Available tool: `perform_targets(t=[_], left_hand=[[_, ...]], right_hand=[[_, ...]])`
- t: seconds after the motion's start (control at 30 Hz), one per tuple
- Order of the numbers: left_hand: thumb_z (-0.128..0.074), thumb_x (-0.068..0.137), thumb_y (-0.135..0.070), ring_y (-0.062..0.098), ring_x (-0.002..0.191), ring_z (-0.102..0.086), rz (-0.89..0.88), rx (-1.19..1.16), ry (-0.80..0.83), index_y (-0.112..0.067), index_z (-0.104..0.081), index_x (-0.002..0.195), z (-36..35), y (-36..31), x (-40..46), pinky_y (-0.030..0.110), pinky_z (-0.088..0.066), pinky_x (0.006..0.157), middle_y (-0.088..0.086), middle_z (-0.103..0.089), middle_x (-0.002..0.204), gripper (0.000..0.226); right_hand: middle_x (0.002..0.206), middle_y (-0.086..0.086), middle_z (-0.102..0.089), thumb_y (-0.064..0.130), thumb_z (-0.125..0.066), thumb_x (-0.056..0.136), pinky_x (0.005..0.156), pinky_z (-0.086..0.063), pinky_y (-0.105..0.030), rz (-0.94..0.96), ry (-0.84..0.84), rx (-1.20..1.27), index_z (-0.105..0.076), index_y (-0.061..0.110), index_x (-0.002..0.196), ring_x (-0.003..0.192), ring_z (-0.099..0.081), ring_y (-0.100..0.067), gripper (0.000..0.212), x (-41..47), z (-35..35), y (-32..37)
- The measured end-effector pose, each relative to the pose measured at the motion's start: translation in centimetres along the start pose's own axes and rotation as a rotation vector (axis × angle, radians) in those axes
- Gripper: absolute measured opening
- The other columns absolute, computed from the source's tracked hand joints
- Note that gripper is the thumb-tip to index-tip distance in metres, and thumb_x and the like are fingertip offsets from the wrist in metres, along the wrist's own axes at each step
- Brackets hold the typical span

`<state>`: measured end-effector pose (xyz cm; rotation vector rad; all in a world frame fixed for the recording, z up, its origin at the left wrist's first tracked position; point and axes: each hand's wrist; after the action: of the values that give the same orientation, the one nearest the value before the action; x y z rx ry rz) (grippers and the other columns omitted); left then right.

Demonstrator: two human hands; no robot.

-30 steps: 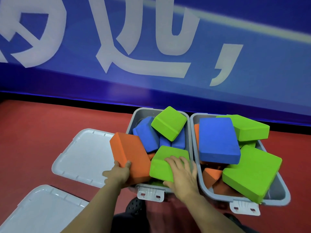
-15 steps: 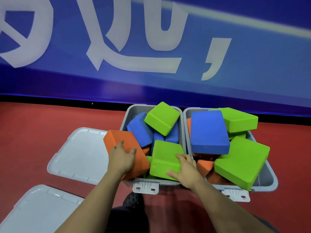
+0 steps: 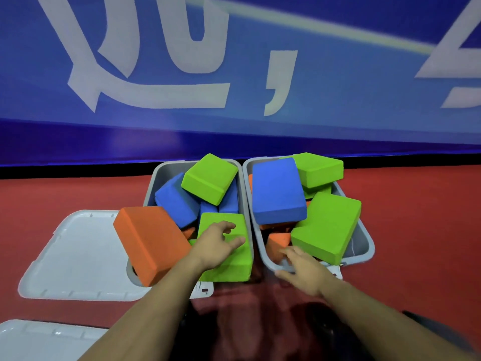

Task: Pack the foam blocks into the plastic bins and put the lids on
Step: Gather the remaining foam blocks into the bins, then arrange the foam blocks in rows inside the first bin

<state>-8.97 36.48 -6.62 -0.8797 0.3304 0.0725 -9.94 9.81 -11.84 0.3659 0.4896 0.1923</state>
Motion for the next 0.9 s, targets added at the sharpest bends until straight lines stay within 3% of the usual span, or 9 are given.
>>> perform_targets(t=[0.1,0.2,0.33,0.43,0.63,0.9], left_hand=[[-0.073,0.083,-0.058,0.025,0.134,-0.047,-0.06,0.288,0.068,-0.023,-0.048,0.145,-2.6,-1.1,1.1,0.039,-0.039,0.111,0.003,-0.048,0.144,0.076],[-0.073,0.078,-0.063,0.027,0.137,-0.039,-0.054,0.58,0.134,-0.03,-0.043,0.148,-5.1,-1.9,1.8,0.043,-0.036,0.112,0.001,-0.042,0.148,0.084],[-0.073,0.081,-0.053,0.027,0.14,-0.031,-0.006,0.713,0.163,-0.031,-0.042,0.148,-6.8,-1.4,2.6,0.044,-0.03,0.114,0.0,-0.033,0.154,0.077],[-0.073,0.082,-0.051,0.026,0.144,-0.026,0.003,0.71,0.16,-0.035,-0.044,0.147,-6.8,-1.0,3.0,0.046,-0.028,0.116,-0.001,-0.028,0.158,0.073],[-0.076,0.079,-0.054,0.026,0.146,-0.023,0.025,0.67,0.164,-0.04,-0.044,0.146,-6.1,-0.7,3.6,0.047,-0.027,0.116,-0.004,-0.026,0.16,0.075],[-0.083,0.068,-0.063,0.033,0.145,-0.026,0.105,0.403,0.173,-0.02,-0.018,0.16,-5.5,-0.3,3.9,0.045,-0.027,0.118,0.009,-0.03,0.158,0.12]], right_hand=[[0.145,-0.001,-0.046,0.067,-0.05,0.09,0.11,-0.038,-0.036,-0.039,0.053,-0.093,-0.041,0.021,0.149,0.134,-0.046,-0.024,0.075,-0.5,2.2,-3.7],[0.146,-0.001,-0.049,0.054,-0.055,0.097,0.109,-0.036,-0.031,-0.015,0.066,-0.096,-0.045,0.016,0.148,0.135,-0.046,-0.022,0.064,0.0,2.7,-5.2],[0.15,0.002,-0.047,0.055,-0.052,0.097,0.111,-0.035,-0.031,0.007,0.124,-0.077,-0.044,0.021,0.148,0.136,-0.045,-0.02,0.062,1.6,0.8,-5.0],[0.146,0.001,-0.049,0.064,-0.047,0.094,0.113,-0.034,-0.037,-0.033,0.125,-0.078,-0.045,0.028,0.146,0.136,-0.045,-0.021,0.063,3.0,-1.0,-5.8],[0.133,0.004,-0.056,0.062,-0.045,0.096,0.105,-0.033,-0.038,-0.052,0.136,-0.128,-0.057,0.037,0.133,0.124,-0.047,-0.027,0.046,3.4,-2.6,-6.1],[0.137,-0.001,-0.06,0.06,-0.044,0.098,0.111,-0.037,-0.031,-0.057,0.27,0.084,-0.062,0.031,0.133,0.13,-0.049,-0.021,0.049,2.4,-2.7,-4.5]])
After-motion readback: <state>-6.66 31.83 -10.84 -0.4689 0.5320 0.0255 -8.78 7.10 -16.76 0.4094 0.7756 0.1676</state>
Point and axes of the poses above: each hand's wrist, its own x-axis towards the middle knuckle, its own z-axis out of the back of the hand, y = z × x
